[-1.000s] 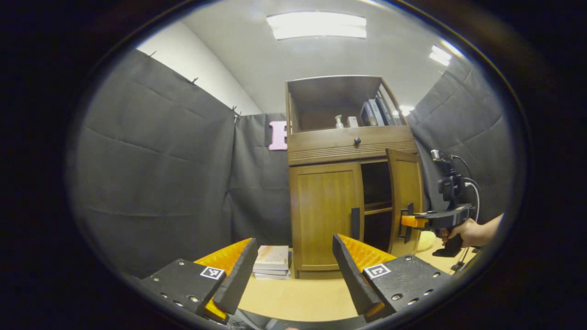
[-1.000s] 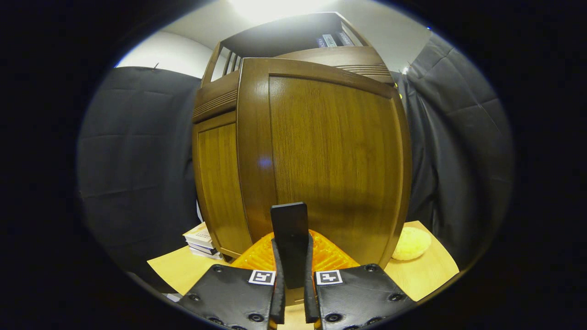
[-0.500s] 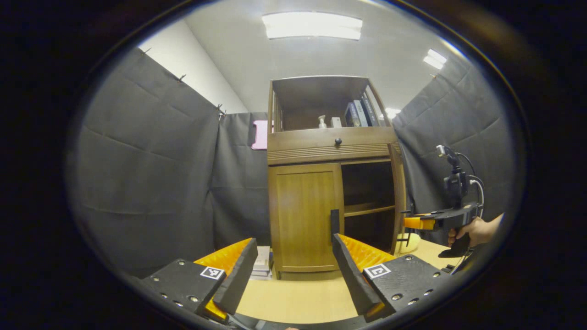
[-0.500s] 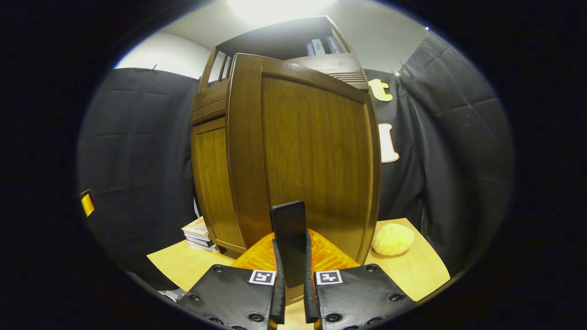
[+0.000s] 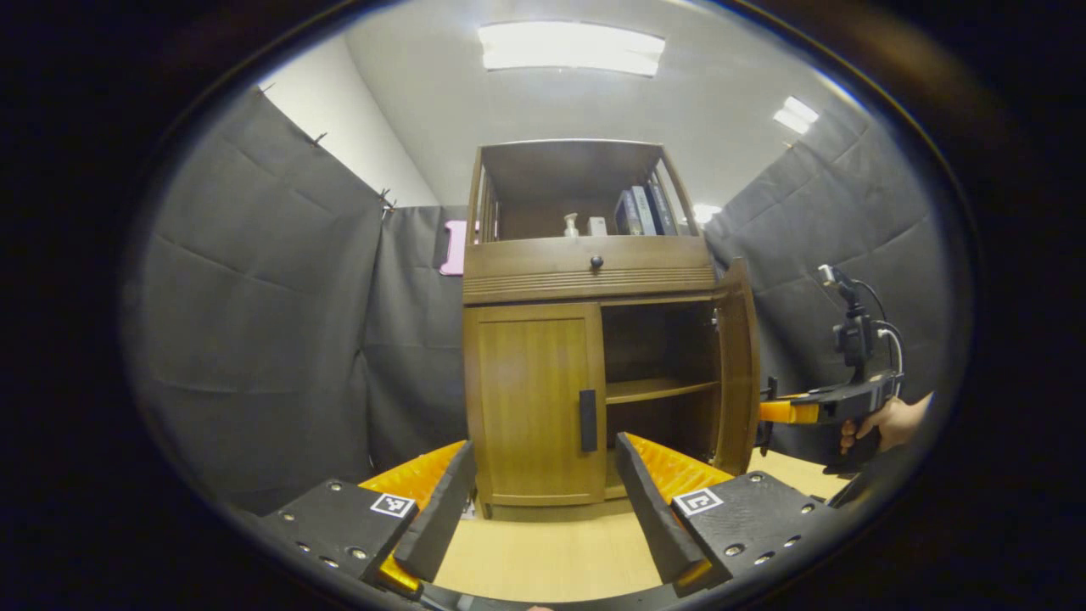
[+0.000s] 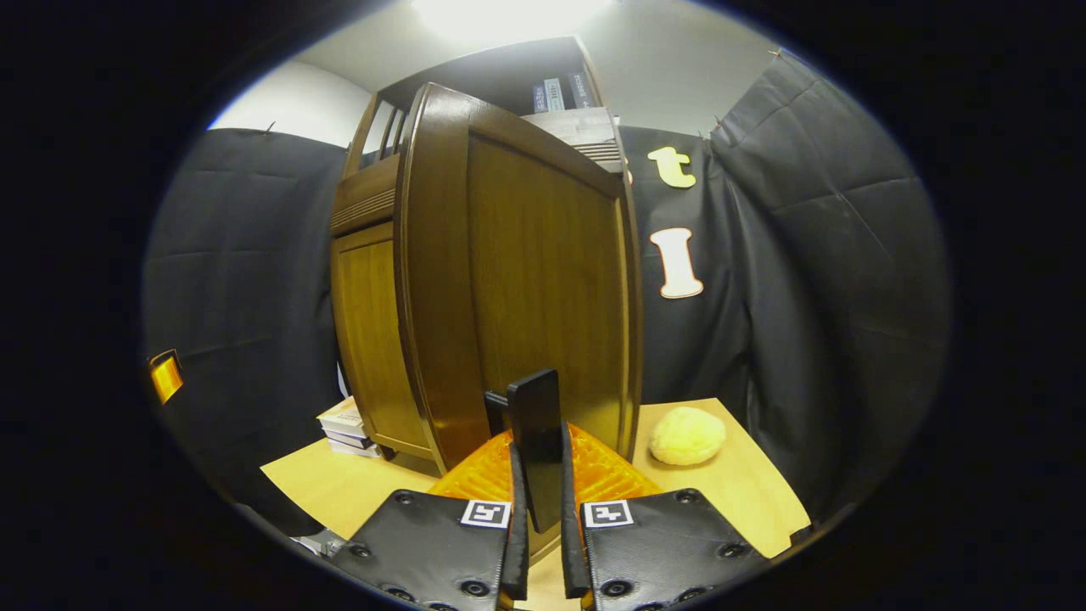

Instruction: Open the right door of the double-door shoe cabinet with the right hand, and open the left door with the left hand.

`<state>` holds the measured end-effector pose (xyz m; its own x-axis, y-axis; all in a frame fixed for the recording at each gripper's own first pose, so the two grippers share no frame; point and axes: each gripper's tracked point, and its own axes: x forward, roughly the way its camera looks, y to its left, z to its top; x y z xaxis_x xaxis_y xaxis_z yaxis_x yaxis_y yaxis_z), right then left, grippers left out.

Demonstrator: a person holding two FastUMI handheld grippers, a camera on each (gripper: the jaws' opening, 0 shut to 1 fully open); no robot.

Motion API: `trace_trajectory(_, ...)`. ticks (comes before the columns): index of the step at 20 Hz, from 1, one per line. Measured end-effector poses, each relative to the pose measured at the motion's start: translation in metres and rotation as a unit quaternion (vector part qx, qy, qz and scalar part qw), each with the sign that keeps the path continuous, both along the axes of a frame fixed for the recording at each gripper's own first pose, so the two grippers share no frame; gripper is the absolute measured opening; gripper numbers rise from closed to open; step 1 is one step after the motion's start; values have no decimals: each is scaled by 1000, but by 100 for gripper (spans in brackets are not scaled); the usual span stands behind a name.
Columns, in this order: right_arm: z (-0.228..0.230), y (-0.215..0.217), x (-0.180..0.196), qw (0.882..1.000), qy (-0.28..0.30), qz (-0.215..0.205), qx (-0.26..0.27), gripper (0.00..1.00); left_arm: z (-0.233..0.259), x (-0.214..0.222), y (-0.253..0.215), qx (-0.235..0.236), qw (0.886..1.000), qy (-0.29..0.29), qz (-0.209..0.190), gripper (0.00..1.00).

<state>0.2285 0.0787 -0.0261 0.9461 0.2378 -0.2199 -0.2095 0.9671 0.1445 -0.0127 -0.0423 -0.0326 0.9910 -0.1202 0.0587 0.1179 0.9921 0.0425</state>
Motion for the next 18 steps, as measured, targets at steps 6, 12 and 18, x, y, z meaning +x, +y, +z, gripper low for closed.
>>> trace_trajectory(6,-1,-35,-2,999,6,-43,-16,13,-7,6,-13,-1,1000,7,-12,93)
trace_trajectory(12,-6,-80,-4,996,10,-84,-14,10,-8,14,-31,5,1000,9,-28,96)
trace_trajectory(18,2,-109,-30,993,-2,-115,-29,8,-5,37,-49,-3,999,8,-49,96)
